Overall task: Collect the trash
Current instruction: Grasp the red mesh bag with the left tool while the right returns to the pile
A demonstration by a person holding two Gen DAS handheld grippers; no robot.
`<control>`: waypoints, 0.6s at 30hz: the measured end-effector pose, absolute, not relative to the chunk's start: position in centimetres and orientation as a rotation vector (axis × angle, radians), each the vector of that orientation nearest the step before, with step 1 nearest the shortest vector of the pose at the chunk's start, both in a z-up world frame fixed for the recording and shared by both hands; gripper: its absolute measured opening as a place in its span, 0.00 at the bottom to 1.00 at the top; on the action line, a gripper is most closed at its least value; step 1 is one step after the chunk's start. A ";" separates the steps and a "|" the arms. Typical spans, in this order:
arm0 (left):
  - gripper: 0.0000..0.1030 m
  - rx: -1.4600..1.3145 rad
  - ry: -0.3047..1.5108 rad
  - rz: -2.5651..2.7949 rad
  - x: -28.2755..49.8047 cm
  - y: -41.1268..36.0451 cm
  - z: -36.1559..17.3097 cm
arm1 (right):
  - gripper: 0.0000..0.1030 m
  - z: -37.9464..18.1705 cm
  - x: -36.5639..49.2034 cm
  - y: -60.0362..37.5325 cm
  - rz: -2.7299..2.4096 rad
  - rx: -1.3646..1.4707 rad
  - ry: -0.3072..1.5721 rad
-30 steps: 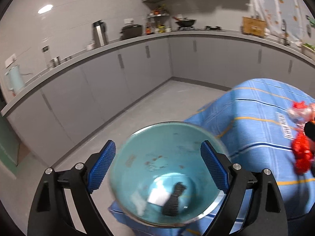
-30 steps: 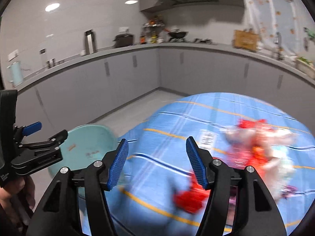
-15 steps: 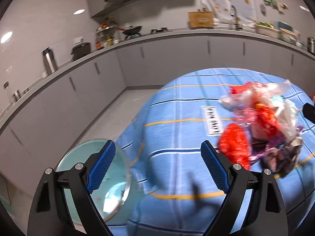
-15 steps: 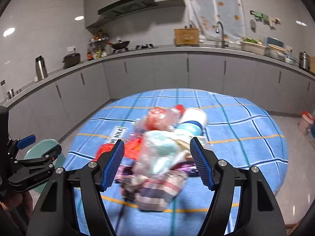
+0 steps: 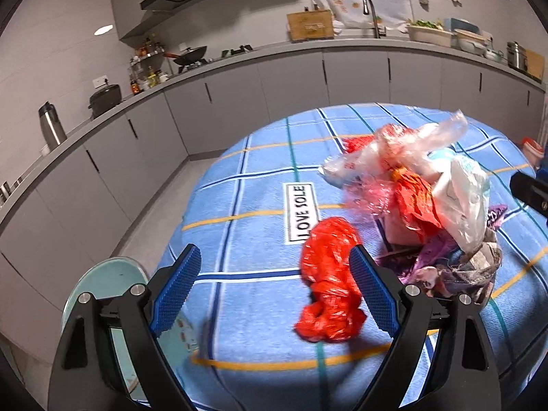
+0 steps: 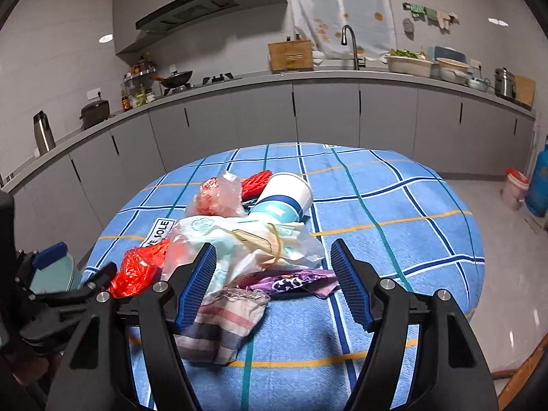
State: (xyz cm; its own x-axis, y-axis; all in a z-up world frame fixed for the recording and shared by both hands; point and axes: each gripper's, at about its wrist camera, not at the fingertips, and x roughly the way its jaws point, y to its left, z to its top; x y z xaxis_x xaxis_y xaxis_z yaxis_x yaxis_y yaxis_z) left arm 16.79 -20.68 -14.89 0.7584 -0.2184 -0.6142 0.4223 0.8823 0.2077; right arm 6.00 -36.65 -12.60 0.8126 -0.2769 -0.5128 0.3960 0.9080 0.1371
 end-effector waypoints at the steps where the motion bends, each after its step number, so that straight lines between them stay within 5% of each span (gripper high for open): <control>1: 0.84 0.349 0.623 -0.363 16.8 -20.9 -15.1 | 0.68 -12.6 6.0 -36.7 -0.360 0.250 0.506; 4: 0.80 0.358 0.636 -0.378 17.0 -21.4 -15.8 | 0.74 -12.4 6.2 -36.4 -0.354 0.254 0.499; 12: 0.23 0.348 0.702 -0.455 17.6 -22.0 -17.1 | 0.74 -12.5 8.3 -34.8 -0.314 0.253 0.512; 18: 0.19 0.348 0.687 -0.460 17.2 -21.7 -16.8 | 0.74 -13.0 9.4 -33.5 -0.292 0.236 0.535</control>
